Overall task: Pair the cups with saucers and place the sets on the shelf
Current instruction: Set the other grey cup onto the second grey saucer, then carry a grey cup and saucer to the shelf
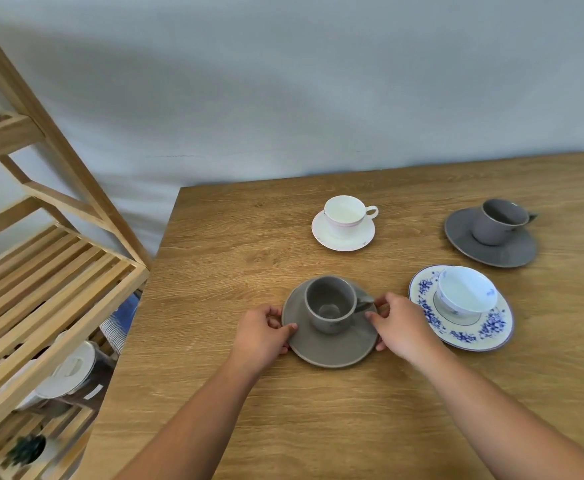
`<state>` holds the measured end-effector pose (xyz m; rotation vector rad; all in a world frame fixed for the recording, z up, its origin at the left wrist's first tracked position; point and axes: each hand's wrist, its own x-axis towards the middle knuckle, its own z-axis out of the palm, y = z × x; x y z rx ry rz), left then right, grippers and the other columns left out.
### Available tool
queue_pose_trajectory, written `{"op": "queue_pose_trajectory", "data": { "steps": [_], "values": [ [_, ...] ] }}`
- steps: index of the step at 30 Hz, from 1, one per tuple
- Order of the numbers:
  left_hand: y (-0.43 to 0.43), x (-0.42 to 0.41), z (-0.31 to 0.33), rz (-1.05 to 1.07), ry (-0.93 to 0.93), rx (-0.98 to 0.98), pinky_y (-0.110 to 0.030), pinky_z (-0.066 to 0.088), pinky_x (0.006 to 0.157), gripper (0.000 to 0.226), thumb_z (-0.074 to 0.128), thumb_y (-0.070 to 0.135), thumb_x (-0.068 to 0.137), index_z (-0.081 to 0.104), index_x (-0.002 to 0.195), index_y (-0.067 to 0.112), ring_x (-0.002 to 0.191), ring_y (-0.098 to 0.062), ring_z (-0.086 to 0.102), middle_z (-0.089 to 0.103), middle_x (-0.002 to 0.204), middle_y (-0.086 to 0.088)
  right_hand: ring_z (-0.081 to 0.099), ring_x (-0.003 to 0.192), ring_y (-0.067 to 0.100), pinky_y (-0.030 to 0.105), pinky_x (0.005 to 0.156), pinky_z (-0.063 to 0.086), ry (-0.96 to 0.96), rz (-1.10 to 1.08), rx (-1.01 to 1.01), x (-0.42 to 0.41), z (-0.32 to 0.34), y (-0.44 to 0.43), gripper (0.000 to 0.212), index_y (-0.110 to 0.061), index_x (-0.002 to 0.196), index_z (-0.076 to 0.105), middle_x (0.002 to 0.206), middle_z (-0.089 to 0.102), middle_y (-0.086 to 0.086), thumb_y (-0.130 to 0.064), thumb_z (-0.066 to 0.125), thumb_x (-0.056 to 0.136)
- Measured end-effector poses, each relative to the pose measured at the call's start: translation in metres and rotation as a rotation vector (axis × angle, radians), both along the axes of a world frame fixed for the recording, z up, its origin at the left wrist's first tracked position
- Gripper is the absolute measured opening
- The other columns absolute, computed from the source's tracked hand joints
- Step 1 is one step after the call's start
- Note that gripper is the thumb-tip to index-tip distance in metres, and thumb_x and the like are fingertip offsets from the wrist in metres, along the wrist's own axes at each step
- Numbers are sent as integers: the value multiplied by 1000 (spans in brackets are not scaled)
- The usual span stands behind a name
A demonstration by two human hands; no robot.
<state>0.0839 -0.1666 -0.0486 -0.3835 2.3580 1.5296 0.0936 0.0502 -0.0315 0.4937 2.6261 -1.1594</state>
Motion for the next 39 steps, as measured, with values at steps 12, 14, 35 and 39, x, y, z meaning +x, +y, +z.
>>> {"op": "queue_pose_trajectory", "data": {
  "steps": [12,14,35,39],
  "values": [
    [-10,37,11,187,79,-1,-21,54,47,20,64,10,88,59,107,7,56,-14,62,63,74,-10,63,46,22,54,71,55,-15,169,-338,-10,7,-4,9,-20,87,51,88,68,13,-16,60,89],
    [-17,49,17,269,96,19,-20,53,46,20,64,10,88,60,108,7,58,-14,63,65,78,-14,63,46,21,54,71,55,-16,243,-357,-13,13,-14,8,-18,89,52,87,68,12,-15,59,90],
    [-208,200,39,869,139,-22,-24,59,64,21,61,17,90,63,110,15,79,-18,70,70,86,-6,60,49,23,28,41,53,-125,818,-437,21,14,-276,6,-2,94,51,70,64,11,-7,55,91],
    [-269,211,31,878,116,-48,-16,56,56,23,62,18,89,62,113,15,71,-13,69,69,82,-3,63,50,20,34,50,55,-108,860,-387,31,7,-337,5,-11,90,52,72,66,8,-13,56,92]
  ]
}}
